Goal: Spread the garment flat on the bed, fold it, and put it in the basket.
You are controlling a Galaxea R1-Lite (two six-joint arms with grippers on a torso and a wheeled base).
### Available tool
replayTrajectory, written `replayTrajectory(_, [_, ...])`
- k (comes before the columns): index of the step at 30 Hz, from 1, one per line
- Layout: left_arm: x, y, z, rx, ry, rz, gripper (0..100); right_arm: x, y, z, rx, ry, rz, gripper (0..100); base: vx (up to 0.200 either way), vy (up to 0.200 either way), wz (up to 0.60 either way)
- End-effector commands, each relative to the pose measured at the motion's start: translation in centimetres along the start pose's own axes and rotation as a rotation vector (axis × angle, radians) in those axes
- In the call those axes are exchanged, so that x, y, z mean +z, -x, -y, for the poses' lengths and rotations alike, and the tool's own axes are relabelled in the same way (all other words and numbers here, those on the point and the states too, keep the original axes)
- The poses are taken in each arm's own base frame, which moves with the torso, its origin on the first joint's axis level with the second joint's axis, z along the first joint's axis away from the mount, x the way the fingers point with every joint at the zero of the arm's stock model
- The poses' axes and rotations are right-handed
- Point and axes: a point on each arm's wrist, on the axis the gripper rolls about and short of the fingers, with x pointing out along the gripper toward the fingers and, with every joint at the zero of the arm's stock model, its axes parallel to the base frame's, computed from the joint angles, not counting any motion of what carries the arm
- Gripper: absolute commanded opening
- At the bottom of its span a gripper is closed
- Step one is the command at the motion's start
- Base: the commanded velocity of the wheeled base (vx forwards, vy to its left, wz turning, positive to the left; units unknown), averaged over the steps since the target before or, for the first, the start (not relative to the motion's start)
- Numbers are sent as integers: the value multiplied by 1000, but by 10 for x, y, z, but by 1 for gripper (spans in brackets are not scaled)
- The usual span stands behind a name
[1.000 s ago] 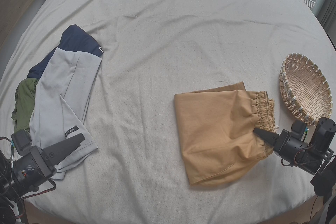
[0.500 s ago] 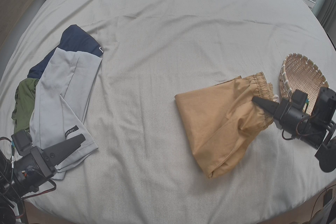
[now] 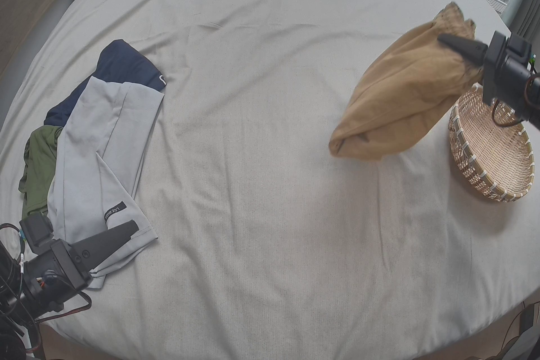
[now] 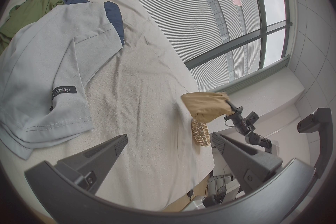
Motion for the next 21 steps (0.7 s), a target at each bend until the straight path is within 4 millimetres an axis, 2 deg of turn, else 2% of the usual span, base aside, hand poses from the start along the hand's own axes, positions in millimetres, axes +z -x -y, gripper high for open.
replayTrajectory(1, [-2, 1, -1, 5, 4, -7, 100, 48, 23, -28, 21, 72, 141, 0, 0, 0, 0])
replayTrajectory(11, [-3, 1, -1, 4, 5, -11, 100, 83, 38, -19, -78, 144, 260, 0, 0, 0, 0])
replayTrajectory(14, [-3, 1, -1, 5, 5, -12, 100, 85, 40, -18, -87, 153, 269, 0, 0, 0, 0])
replayTrajectory(15, [-3, 1, -1, 5, 5, -12, 100, 91, 45, -13, -119, 182, 294, 0, 0, 0, 0])
replayTrajectory(21, [-3, 1, -1, 3, 5, -13, 100, 98, 55, 2, -226, 247, 306, 0, 0, 0, 0])
